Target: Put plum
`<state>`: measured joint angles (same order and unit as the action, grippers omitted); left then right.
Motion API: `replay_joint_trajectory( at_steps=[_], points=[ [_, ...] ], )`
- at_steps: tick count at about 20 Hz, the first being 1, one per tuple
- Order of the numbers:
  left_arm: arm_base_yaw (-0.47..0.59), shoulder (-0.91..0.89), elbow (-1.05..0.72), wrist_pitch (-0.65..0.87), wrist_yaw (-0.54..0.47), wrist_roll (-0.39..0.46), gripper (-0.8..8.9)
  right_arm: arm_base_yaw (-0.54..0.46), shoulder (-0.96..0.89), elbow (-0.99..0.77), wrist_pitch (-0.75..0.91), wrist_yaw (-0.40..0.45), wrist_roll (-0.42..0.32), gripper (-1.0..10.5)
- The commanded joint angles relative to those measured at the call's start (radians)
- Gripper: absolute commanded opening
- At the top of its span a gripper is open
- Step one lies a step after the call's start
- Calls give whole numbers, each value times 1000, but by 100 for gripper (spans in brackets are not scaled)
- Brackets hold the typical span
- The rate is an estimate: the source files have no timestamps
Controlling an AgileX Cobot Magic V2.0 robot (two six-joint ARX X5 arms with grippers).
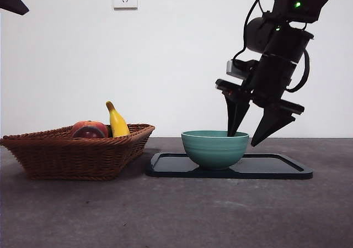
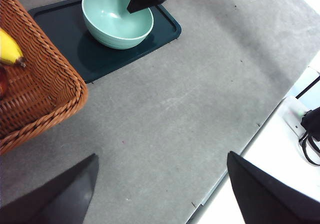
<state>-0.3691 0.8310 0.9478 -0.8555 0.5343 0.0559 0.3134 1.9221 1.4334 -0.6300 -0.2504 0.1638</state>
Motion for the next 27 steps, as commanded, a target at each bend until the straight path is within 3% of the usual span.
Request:
replay_joint_trajectory(
  at_steps=[1, 3, 10, 16, 22, 27],
  points=[
    [-4, 5, 11, 10, 9, 11, 402, 6, 26, 21, 10, 21, -8, 108],
    [-3, 5, 11, 11, 9, 11, 403, 6, 26, 21, 17, 23, -8, 7],
    [-3, 5, 11, 11, 9, 11, 403, 5, -47, 31, 30, 24, -7, 7],
    [-3, 5, 11, 10, 9, 12, 403, 5, -260, 56, -49, 16, -19, 7],
    [-3, 5, 11, 10, 9, 12, 403, 13, -476, 50, -245, 15, -51, 7],
    [-4, 5, 11, 9, 9, 11, 403, 50, -632, -101, -254, 15, -53, 7]
  ],
)
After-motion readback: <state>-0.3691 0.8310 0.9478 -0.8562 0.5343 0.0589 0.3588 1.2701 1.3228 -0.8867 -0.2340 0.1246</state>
